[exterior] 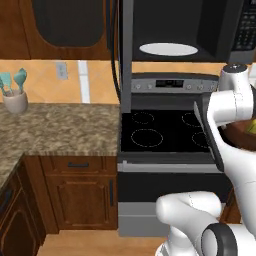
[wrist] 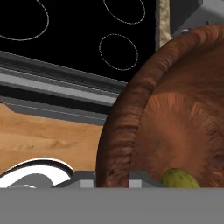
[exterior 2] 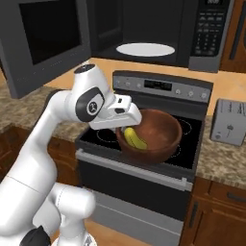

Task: Pick the cucumber from the sink and place it in the bowl. Then pick the bowl and place it in the microwave. Then close the microwave door and press the start button.

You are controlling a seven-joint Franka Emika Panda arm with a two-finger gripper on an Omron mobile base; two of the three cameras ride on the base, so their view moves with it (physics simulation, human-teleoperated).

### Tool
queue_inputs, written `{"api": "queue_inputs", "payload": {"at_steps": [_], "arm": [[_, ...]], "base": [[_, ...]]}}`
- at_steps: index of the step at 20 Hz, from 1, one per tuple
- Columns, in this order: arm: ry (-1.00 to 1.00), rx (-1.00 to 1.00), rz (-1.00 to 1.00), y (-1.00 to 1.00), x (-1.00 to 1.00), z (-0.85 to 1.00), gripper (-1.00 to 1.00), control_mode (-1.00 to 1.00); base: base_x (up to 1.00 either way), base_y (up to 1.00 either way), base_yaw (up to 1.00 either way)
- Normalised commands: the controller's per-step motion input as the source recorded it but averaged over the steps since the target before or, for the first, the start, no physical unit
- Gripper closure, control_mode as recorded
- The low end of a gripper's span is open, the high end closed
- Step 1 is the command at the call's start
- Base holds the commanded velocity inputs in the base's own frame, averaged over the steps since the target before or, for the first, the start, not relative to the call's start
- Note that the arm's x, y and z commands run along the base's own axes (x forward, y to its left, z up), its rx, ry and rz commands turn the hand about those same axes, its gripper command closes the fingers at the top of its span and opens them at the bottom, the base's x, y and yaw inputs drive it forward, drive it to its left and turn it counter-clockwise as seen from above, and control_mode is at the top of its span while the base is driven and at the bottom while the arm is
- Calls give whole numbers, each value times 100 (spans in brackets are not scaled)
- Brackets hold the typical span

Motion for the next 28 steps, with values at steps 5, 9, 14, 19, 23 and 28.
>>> {"api": "queue_inputs", "payload": {"at_steps": [5,9,14,19,23,28], "arm": [[0,0,0,0,0,0,100,100],[0,0,0,0,0,0,100,100],[0,0,0,0,0,0,100,100],[0,0,0,0,0,0,100,100],[0,0,0,0,0,0,100,100],[0,0,0,0,0,0,100,100]], "base": [[72,16,-17],[55,23,0],[56,14,1],[55,0,1],[46,0,0],[27,0,-1]]}}
